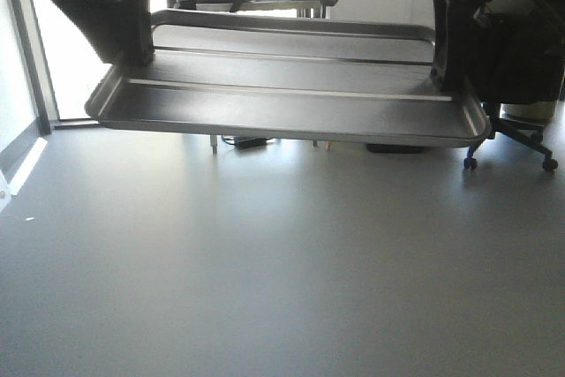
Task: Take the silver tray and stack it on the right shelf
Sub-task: 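Carry the held tray level while the base drives to another shelf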
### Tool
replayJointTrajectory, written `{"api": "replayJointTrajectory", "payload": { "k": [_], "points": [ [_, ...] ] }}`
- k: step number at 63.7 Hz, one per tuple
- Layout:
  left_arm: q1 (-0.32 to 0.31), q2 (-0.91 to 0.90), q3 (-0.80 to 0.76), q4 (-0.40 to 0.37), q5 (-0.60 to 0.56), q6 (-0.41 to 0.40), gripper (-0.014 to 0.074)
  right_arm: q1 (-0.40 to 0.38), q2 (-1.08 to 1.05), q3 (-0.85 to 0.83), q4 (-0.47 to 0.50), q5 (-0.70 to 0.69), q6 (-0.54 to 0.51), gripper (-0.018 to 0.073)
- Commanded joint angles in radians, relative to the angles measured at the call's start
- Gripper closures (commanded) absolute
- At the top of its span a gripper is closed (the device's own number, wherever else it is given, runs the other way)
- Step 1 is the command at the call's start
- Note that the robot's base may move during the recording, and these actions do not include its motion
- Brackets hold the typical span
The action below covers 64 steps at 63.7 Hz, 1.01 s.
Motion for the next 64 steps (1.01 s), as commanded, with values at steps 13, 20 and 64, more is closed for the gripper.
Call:
{"api": "replayJointTrajectory", "payload": {
  "k": [13,20,64],
  "points": [
    [-0.014,-0.048,-0.038,-0.009,-0.047,0.012,0.0689,0.003,-0.042,-0.036,-0.002,-0.048,-0.035,0.0502],
    [-0.014,-0.048,-0.038,-0.009,-0.047,0.012,0.0689,0.003,-0.042,-0.036,-0.002,-0.047,-0.035,0.0502],
    [-0.014,-0.048,-0.038,-0.009,-0.047,0.012,0.0689,0.003,-0.042,-0.036,-0.002,-0.048,-0.035,0.0502]
  ]
}}
